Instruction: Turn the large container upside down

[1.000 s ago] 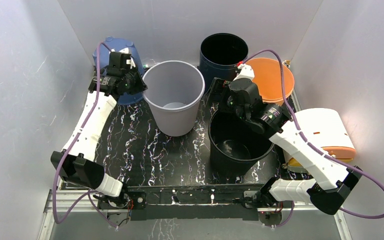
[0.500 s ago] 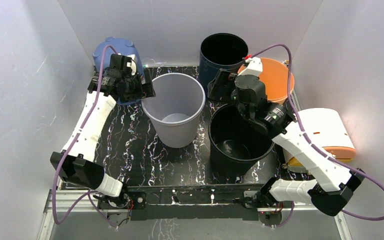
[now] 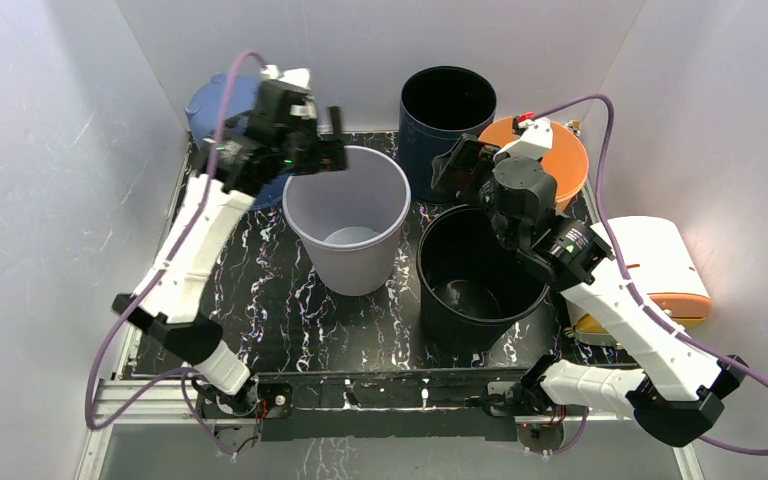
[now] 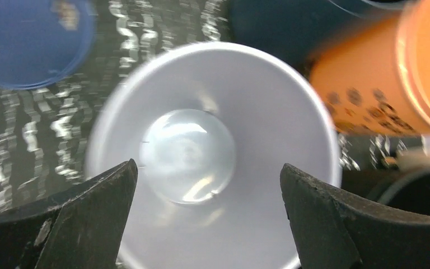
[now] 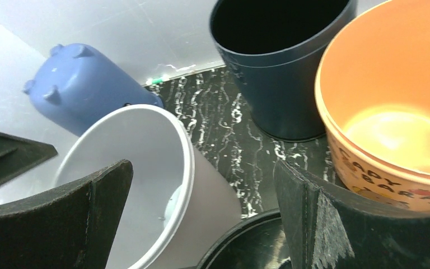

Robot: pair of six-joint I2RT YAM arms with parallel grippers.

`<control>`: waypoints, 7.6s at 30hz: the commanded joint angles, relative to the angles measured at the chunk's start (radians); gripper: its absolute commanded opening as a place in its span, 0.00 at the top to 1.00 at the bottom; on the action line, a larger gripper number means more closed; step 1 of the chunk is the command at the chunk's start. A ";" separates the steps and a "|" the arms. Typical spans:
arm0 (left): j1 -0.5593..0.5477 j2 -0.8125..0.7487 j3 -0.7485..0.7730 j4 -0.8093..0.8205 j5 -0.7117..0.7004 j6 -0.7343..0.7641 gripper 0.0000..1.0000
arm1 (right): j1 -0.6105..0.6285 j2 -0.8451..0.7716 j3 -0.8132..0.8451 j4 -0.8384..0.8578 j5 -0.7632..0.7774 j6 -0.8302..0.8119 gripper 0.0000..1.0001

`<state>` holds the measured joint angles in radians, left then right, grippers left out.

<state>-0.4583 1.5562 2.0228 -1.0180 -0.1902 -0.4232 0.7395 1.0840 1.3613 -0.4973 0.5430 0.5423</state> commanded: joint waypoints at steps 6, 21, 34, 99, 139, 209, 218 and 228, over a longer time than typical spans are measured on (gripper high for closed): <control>-0.337 0.104 -0.096 0.091 -0.006 -0.106 0.05 | -0.002 0.000 0.074 -0.068 0.146 -0.054 0.02; -0.382 0.167 0.011 0.121 -0.018 -0.083 0.10 | -0.003 -0.043 0.027 -0.039 0.125 -0.057 0.02; -0.427 0.333 0.097 0.128 -0.031 -0.103 0.15 | -0.002 -0.058 0.047 -0.055 0.133 -0.066 0.02; 0.365 -0.353 -0.748 0.241 0.486 -0.053 0.16 | -0.158 0.544 0.275 -0.345 -0.641 -0.093 0.02; 0.365 -0.363 -0.924 0.379 0.631 -0.041 0.41 | -0.206 0.382 0.126 0.271 -1.256 0.187 0.02; 0.363 -0.316 -0.794 0.713 0.713 0.028 0.12 | -0.140 0.510 0.503 -0.415 -0.489 -0.026 0.02; 0.328 -0.043 -0.613 0.961 0.743 0.049 0.12 | -0.149 0.443 0.414 -0.394 -0.403 0.025 0.02; 0.201 0.250 -0.298 0.783 0.735 0.214 0.13 | -0.152 0.419 0.402 -0.410 -0.390 0.035 0.02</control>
<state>-0.1967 1.7977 1.6310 -0.1772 0.5442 -0.3077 0.5934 1.5608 1.7699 -0.9260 0.1211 0.5655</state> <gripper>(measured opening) 0.877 0.980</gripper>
